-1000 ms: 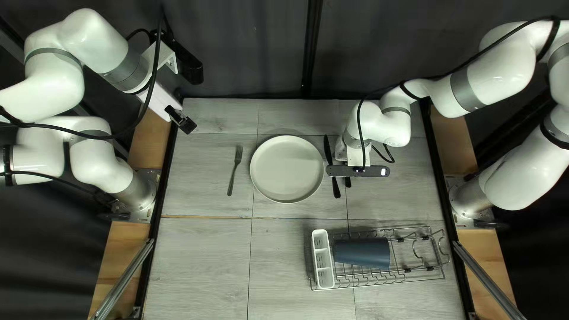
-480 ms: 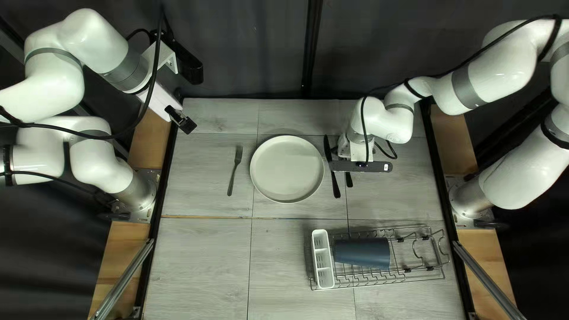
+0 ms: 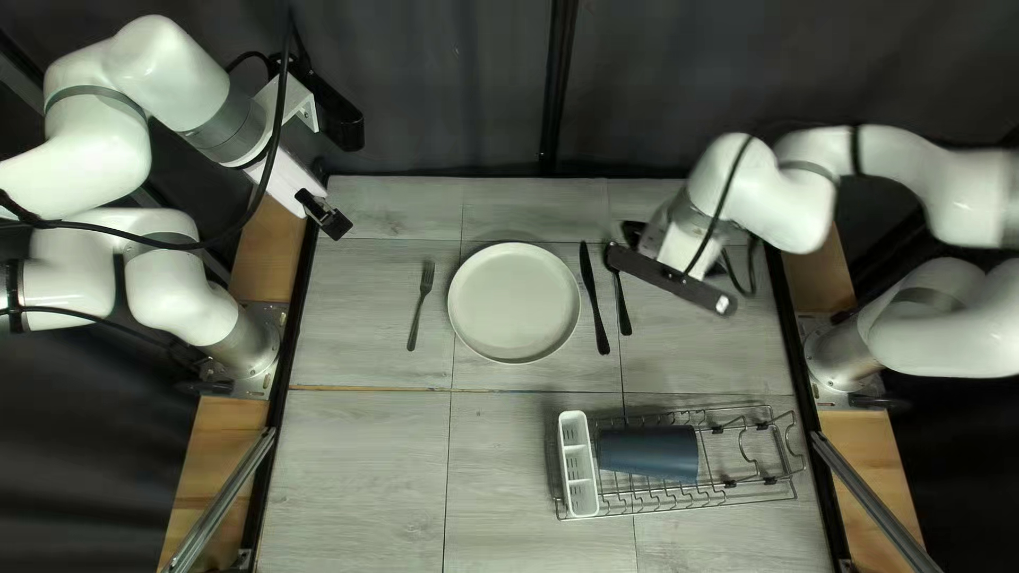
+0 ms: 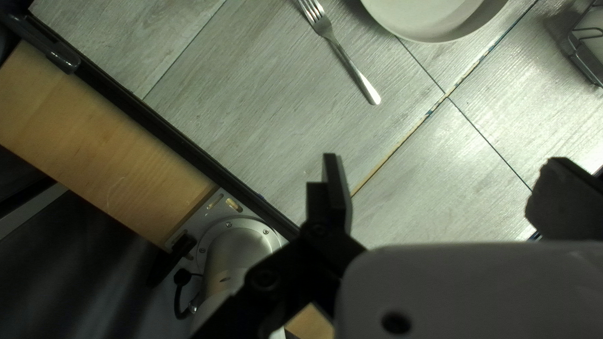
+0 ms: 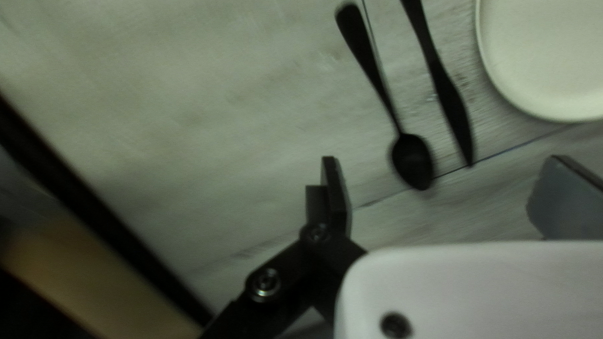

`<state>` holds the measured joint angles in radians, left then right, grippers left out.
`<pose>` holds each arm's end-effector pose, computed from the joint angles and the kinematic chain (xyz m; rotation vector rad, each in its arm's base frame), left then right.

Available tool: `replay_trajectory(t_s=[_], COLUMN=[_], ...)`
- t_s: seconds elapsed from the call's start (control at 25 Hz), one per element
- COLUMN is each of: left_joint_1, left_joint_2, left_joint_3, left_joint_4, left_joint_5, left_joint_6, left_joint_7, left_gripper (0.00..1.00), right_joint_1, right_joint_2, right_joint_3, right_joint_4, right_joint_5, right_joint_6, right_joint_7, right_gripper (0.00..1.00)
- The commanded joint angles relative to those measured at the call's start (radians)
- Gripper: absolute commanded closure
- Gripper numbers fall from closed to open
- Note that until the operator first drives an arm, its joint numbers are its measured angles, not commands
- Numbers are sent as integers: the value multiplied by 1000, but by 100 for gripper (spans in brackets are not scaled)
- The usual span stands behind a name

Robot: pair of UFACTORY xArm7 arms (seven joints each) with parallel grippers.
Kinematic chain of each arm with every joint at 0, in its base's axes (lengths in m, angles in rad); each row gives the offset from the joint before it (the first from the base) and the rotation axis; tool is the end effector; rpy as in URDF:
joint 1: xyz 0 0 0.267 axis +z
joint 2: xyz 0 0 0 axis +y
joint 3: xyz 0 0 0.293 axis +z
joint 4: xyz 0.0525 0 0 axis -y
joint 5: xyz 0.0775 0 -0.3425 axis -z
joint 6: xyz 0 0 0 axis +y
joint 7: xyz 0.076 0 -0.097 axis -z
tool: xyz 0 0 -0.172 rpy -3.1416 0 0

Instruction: Pick up and place plate onto table. Place down one fork to the left of the plate. Place spoon and knife to the right of the plate. Place cup above the knife and spoon

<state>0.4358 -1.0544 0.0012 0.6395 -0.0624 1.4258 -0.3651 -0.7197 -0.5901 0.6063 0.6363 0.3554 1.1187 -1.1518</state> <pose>0.2296 0.0896 0.3375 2.8167 1.1947 0.4159 0.3394 -0.0125 0.2000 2.8618 1.2247 0.0533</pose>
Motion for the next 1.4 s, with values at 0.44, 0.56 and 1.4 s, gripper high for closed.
replay_trajectory(t_s=[0.44,0.56,1.4], left_joint_1=[0,0,0], left_joint_2=[0,0,0], left_joint_3=[0,0,0], left_joint_4=[0,0,0], left_joint_5=[0,0,0], left_joint_6=[0,0,0], left_joint_7=[0,0,0], left_gripper=[0,0,0], right_joint_1=[57,31,-513], right_joint_2=[-35,-7,133], right_joint_3=[165,245,1030], right_joint_4=[59,79,199], right_joint_5=[186,247,250], right_joint_6=[96,48,-242], right_joint_7=[409,578,1077], right_gripper=[0,0,0])
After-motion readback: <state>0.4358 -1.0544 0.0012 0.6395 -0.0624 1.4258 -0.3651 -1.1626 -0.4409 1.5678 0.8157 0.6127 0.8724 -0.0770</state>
